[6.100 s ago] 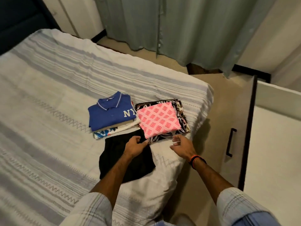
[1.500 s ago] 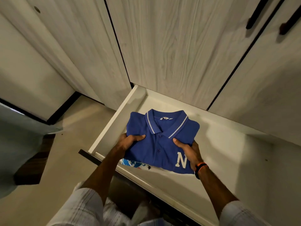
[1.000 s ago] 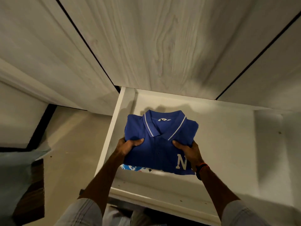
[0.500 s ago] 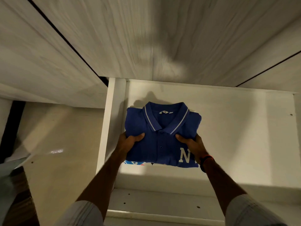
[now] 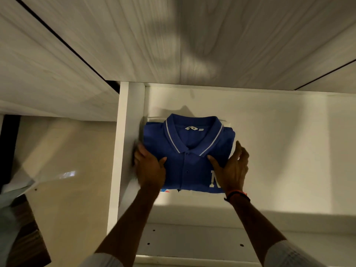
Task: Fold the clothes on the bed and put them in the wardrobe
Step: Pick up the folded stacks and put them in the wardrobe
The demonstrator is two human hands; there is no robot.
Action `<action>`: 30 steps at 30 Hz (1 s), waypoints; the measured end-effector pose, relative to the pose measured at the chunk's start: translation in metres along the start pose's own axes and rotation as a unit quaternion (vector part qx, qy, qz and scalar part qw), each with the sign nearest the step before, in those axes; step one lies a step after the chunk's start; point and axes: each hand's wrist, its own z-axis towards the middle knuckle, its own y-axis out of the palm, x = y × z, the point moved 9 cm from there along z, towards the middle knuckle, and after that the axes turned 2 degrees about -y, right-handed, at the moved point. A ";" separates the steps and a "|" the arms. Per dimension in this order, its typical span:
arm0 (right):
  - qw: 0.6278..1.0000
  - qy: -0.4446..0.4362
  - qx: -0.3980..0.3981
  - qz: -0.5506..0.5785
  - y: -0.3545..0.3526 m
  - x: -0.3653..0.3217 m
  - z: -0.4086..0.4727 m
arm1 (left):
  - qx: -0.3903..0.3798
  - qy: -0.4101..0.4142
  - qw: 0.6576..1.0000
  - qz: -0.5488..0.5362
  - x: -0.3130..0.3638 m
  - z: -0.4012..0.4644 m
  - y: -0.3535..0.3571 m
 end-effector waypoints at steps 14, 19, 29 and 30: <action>0.956 -0.222 -0.103 -0.164 0.069 -0.010 0.002 | -0.056 0.249 0.951 0.176 0.004 0.018 0.078; 0.956 -0.233 -0.087 -0.158 0.074 -0.009 0.012 | -0.029 0.257 0.951 0.167 0.010 0.025 0.078; 0.939 -0.220 -0.183 -0.191 0.065 -0.019 0.020 | -0.082 0.213 0.952 0.206 0.021 0.026 0.071; 0.936 -0.217 -0.204 -0.189 0.060 -0.021 0.018 | -0.099 0.200 0.954 0.201 0.023 0.022 0.067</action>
